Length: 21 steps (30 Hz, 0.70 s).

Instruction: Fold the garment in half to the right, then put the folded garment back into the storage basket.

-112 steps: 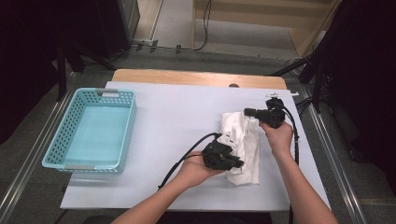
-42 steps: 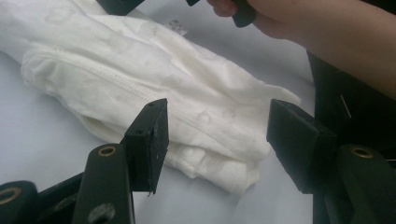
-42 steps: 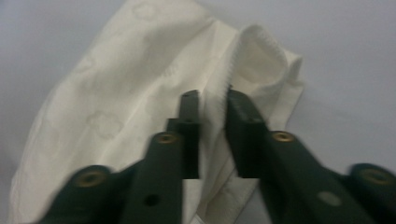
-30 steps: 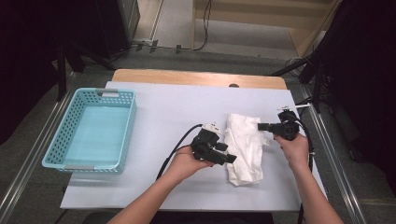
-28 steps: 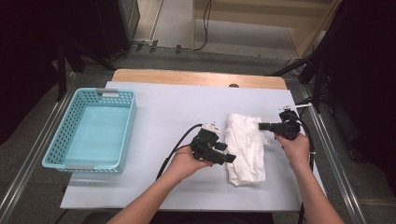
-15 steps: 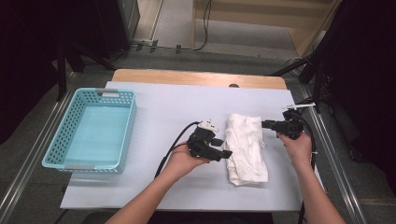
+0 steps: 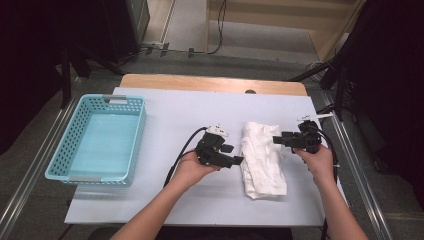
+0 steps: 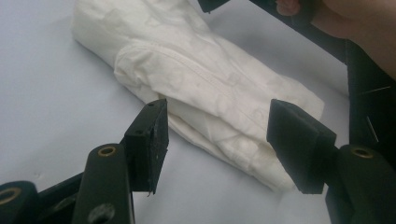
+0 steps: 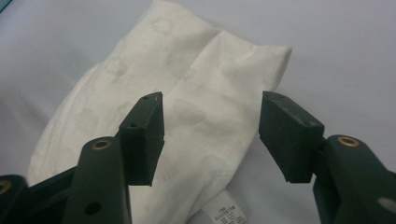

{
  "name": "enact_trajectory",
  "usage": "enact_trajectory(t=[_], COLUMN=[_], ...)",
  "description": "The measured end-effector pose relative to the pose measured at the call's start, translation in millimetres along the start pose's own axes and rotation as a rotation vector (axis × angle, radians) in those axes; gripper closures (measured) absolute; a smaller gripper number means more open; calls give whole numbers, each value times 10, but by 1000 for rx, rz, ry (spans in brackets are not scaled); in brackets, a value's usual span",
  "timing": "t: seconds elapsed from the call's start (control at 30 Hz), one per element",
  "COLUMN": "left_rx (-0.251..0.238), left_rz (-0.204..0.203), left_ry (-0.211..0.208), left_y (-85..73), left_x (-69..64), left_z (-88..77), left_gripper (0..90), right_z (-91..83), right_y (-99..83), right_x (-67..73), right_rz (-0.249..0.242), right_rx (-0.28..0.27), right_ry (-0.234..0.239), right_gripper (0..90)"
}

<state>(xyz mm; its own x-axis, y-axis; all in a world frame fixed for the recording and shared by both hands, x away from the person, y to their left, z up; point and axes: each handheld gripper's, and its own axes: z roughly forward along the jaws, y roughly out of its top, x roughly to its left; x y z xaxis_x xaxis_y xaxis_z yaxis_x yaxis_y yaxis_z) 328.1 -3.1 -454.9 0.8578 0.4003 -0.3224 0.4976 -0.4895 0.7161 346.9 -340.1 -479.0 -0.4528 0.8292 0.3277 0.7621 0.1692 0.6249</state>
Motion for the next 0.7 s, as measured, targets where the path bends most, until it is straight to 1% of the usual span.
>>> enact_trajectory(t=[0.07, 0.17, 0.3, 0.4, 0.47, 0.6, 0.7], left_rx=[5, -1, 7, 9, 4, -15, -18], left_rz=[-2, -7, -9, -19, -15, -24, -31], left_ry=[13, 13, 23, 20, 5, 1, 4], left_y=[-2, -2, -5, -12, -13, -7, -9], left_x=[9, 19, 32, 45, 48, 49, 58], left_z=[-5, -2, 2, 3, -2, 4, 28], left_gripper=[393, 392, 392, 388, 369, 347, 317], right_z=[-9, -26, -53, -67, -73, -87, -107], right_y=[-20, -60, -106, -140, -170, -223, -277], right_x=[20, 57, 104, 130, 144, 202, 251], right_rz=[-5, -14, -33, -40, -40, -55, -63], right_rx=[0, -10, -26, -35, -35, -34, -40], right_ry=[2, 8, 15, 12, 17, 18, 28], right_gripper=[357, 342, 310, 296, 290, 278, 271])
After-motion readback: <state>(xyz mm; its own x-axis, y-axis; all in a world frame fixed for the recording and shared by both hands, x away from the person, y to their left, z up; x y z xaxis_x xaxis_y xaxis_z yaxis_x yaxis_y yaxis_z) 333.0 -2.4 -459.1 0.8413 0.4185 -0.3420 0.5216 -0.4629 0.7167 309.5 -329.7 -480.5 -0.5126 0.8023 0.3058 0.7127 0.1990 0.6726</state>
